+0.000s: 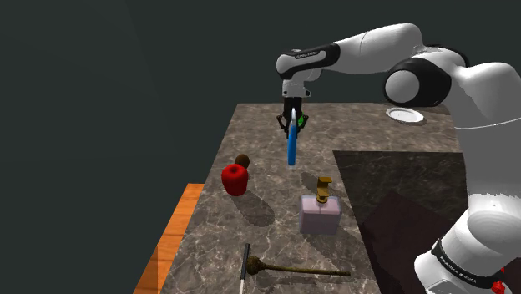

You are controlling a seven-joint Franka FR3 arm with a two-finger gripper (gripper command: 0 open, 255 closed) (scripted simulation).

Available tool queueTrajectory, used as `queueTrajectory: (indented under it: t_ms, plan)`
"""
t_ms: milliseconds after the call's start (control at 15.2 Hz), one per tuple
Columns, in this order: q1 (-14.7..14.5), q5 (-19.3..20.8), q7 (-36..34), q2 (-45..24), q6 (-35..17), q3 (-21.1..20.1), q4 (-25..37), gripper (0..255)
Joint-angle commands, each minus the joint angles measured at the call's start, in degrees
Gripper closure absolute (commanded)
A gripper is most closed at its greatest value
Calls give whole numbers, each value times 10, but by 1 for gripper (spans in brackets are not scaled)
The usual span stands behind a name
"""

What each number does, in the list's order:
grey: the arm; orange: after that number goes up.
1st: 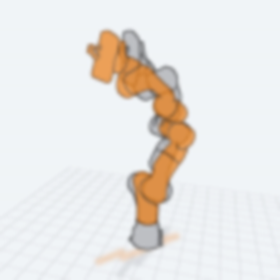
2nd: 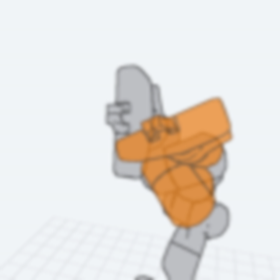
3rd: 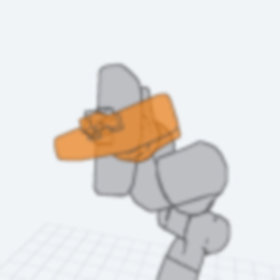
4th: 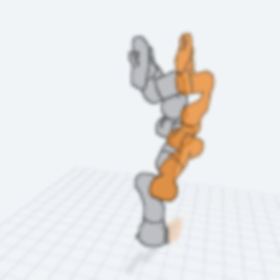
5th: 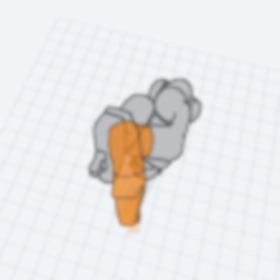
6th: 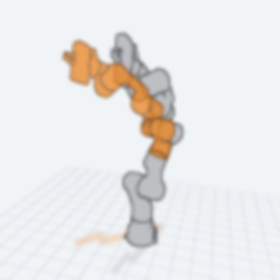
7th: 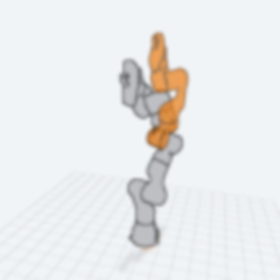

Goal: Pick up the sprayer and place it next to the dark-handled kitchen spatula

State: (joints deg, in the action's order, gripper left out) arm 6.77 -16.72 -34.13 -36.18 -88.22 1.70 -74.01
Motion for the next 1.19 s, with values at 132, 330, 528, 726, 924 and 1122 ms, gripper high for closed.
queueTrajectory:
  t_ms: [132, 330, 528, 726, 924, 1122]
  plan:
    - [1, 0, -7, 7, 27, 0, 21, 255]
    - [-15, -4, -25, 30, 13, -6, -11, 255]
    - [-40, -10, -51, 57, -14, -16, -56, 255]
    - [-64, -17, -78, 78, -38, -27, -91, 255]
    - [-88, -23, -106, 94, -59, -38, -117, 255]
    - [-111, -30, -135, 104, -79, -50, -136, 255]
